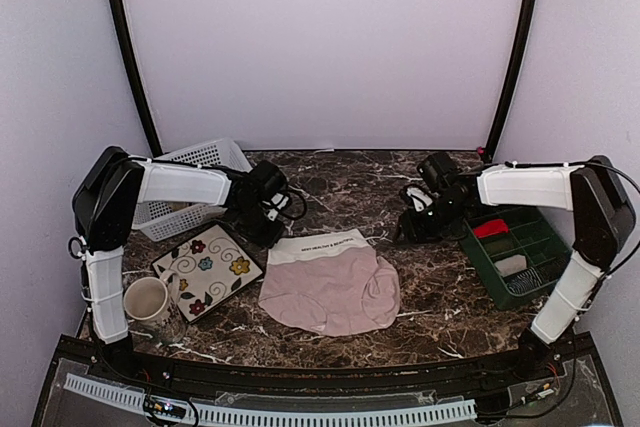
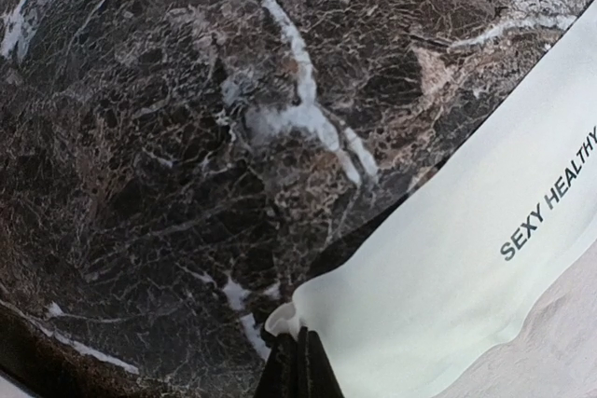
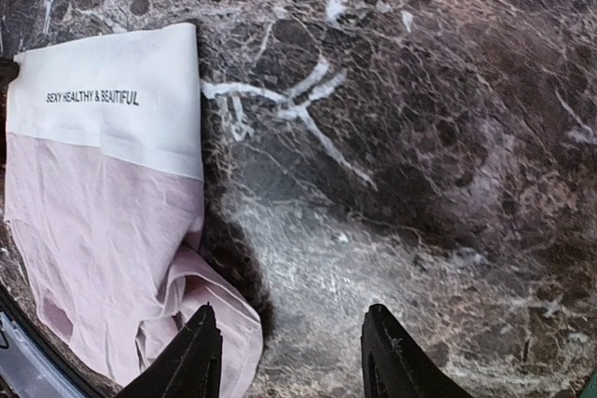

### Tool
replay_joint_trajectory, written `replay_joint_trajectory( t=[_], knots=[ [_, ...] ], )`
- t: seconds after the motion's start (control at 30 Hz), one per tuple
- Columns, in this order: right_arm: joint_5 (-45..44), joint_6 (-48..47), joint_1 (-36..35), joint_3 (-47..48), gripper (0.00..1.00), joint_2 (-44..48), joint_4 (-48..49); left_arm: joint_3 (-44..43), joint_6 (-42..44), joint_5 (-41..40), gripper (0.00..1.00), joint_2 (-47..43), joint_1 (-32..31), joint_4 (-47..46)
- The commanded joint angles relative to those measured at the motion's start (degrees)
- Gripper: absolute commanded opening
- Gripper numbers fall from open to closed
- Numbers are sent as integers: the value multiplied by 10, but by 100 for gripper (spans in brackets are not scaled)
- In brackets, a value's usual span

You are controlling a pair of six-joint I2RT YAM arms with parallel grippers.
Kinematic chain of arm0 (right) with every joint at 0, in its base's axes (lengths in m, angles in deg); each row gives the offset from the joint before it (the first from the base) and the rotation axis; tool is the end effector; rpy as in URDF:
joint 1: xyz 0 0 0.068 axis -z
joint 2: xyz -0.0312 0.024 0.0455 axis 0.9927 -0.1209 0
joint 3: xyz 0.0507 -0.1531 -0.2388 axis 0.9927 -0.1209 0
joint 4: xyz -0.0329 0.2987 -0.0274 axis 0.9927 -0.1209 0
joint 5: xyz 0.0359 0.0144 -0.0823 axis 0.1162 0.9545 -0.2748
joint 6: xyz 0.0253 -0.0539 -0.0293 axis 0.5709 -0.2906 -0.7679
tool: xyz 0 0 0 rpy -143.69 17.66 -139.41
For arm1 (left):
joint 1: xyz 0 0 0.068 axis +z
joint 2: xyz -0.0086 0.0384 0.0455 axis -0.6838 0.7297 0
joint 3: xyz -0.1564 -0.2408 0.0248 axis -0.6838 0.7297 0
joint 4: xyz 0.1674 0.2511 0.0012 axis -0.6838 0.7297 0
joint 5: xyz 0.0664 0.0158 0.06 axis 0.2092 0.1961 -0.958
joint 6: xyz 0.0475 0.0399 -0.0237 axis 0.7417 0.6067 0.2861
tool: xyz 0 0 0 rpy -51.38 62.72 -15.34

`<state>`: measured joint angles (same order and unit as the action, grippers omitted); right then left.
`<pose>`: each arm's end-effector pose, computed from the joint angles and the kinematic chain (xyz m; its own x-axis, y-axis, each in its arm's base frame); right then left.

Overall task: Roll the underwear
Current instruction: Flatten out the underwear at the center of the board.

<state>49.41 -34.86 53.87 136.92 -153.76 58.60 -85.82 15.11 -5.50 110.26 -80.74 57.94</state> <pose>0.3193 0.1912 0.1684 -0.9238 -0.1554 -0.3498 -0.2748 0.9055 0.3234 0.3654 -0.2792 0.1306 -0.7981 0.4404 -0.4112 0.4941 0.8690 -0.0283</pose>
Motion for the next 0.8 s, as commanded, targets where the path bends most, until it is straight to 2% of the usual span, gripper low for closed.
replay_joint_trajectory(
  t=[0.0,0.17,0.47,0.53,0.57,0.67,0.7,0.77],
  knots=[
    [43,15,-1,34,53,-43,57,9,1,1,0,-24,-8,14],
    [101,26,-20,77,60,-98,86,0,3,15,0,-24,-7,7],
    [138,61,-37,104,57,-185,138,8,4,31,0,-32,-7,-9],
    [156,65,-38,103,50,-198,144,9,1,41,0,-31,-8,-16],
    [158,66,-36,100,42,-199,145,9,0,45,0,-31,-8,-18],
    [139,72,-25,77,6,-172,143,9,-4,62,0,-33,-9,-27],
    [123,73,-18,66,0,-152,139,8,-5,68,0,-34,-10,-32],
    [92,66,-6,53,0,-106,122,5,-7,82,0,-35,-14,-41]
  ],
)
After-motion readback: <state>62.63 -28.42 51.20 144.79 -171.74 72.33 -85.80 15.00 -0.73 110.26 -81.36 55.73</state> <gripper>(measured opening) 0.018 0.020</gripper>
